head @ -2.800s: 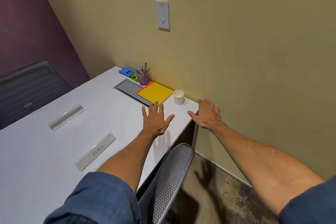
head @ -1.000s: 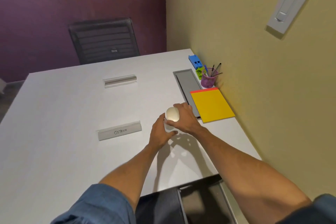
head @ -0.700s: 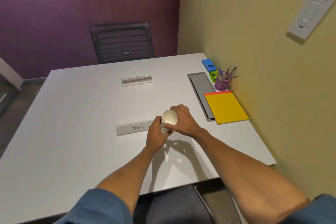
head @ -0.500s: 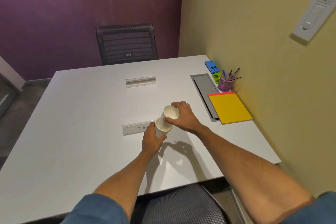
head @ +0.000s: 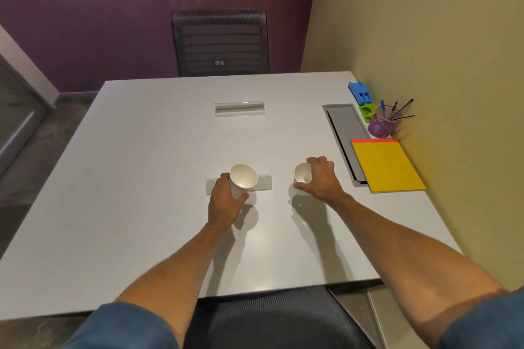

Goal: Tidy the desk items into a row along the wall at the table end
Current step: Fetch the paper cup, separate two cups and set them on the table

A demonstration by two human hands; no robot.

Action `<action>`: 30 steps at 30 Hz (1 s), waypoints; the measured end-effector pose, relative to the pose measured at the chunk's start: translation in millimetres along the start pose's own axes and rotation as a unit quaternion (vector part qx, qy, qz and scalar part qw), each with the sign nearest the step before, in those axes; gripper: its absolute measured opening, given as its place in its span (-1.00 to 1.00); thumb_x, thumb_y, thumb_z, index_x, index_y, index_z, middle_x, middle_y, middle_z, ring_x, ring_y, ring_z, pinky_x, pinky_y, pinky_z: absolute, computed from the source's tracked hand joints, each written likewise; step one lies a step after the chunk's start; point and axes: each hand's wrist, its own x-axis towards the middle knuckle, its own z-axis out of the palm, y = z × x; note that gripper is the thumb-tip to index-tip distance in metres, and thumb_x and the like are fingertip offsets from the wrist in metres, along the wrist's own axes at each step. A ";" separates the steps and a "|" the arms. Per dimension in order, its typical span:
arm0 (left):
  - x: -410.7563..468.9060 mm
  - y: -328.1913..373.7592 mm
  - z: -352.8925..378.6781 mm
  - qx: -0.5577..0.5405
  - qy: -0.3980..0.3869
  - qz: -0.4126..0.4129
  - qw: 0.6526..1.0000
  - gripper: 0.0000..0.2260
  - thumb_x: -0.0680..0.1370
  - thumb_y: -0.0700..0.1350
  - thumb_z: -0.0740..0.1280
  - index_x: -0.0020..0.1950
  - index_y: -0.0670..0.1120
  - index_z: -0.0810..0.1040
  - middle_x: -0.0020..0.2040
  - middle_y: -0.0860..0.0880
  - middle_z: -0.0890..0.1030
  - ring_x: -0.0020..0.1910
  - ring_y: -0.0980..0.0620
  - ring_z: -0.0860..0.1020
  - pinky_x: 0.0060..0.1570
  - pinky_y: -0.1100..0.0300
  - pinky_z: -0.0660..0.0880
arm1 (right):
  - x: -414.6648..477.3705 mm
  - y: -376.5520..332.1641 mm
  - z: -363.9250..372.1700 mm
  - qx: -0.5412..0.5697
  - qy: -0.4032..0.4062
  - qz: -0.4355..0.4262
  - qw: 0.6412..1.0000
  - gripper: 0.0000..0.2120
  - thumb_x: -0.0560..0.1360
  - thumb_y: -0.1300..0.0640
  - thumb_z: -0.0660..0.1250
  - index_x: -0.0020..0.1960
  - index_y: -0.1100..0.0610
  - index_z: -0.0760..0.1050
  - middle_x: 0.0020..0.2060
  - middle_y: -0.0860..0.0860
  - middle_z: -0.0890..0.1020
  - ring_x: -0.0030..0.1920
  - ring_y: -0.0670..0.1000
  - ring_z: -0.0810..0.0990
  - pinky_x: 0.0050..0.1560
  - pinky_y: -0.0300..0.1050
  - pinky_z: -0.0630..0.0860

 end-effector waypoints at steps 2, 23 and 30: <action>3.6 -1.9 2.7 0.004 0.002 -0.002 1.000 -0.53 0.44 -0.16 0.49 0.25 -0.20 0.38 0.21 -0.14 0.52 0.22 -0.18 0.46 0.10 -0.07 0.46 | 2.7 6.8 7.5 -0.013 -0.017 0.000 1.000 -0.26 0.38 0.01 0.50 0.42 0.22 0.27 0.31 0.17 0.34 0.33 0.21 0.26 0.28 0.11 0.38; -0.1 1.4 23.9 0.001 0.015 -0.025 1.000 -0.52 0.44 -0.16 0.47 0.29 -0.17 0.38 0.22 -0.12 0.51 0.23 -0.16 0.46 0.13 -0.05 0.46 | 13.7 39.4 26.3 -0.051 -0.075 0.041 0.995 -0.23 0.39 0.03 0.50 0.46 0.14 0.19 0.37 0.12 0.31 0.38 0.16 0.26 0.28 0.11 0.40; -16.1 5.2 7.1 -0.024 0.040 -0.025 0.999 -0.54 0.44 -0.15 0.46 0.27 -0.16 0.38 0.21 -0.11 0.51 0.21 -0.15 0.46 0.11 0.00 0.45 | 12.4 15.5 16.5 -0.013 -0.016 0.042 0.999 -0.25 0.46 -0.21 0.36 0.47 0.16 0.22 0.45 0.17 0.24 0.46 0.22 0.16 0.35 0.20 0.27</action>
